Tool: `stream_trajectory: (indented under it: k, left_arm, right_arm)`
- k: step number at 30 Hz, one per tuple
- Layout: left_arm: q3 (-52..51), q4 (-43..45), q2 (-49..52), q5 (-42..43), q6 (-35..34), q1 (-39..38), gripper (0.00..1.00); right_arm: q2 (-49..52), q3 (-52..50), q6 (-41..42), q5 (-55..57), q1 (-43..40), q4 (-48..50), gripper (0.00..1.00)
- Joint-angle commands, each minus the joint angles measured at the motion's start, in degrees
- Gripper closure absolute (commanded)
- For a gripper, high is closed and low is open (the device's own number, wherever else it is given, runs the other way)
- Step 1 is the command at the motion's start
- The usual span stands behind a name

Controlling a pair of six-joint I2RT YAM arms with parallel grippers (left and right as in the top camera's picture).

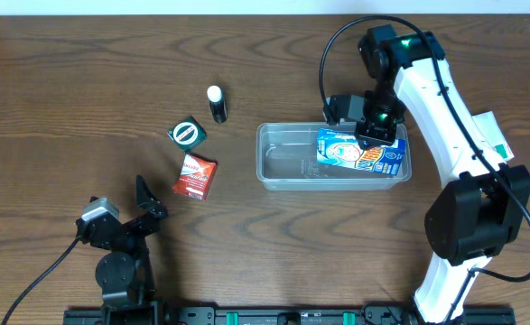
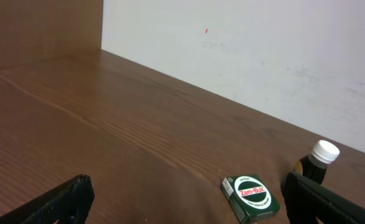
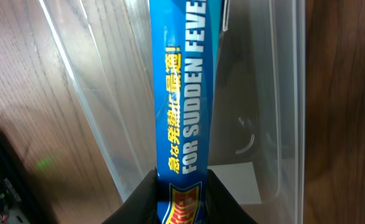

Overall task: Pack container
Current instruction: 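Lower the blue box into the container's right side and release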

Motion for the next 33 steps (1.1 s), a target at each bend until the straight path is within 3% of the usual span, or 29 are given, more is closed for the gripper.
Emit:
stream_trajectory:
  k: [1, 33]
  left_arm:
    - [-1.31, -1.84, -0.35, -0.26, 1.2, 0.13, 0.02]
    - [-1.31, -1.81, -0.35, -0.26, 1.2, 0.13, 0.02]
  right_arm:
    - [-0.76, -0.17, 0.94, -0.63, -0.76, -0.2, 0.79]
    - [-0.76, -6.67, -4.57, -8.55, -3.54, -0.63, 0.79]
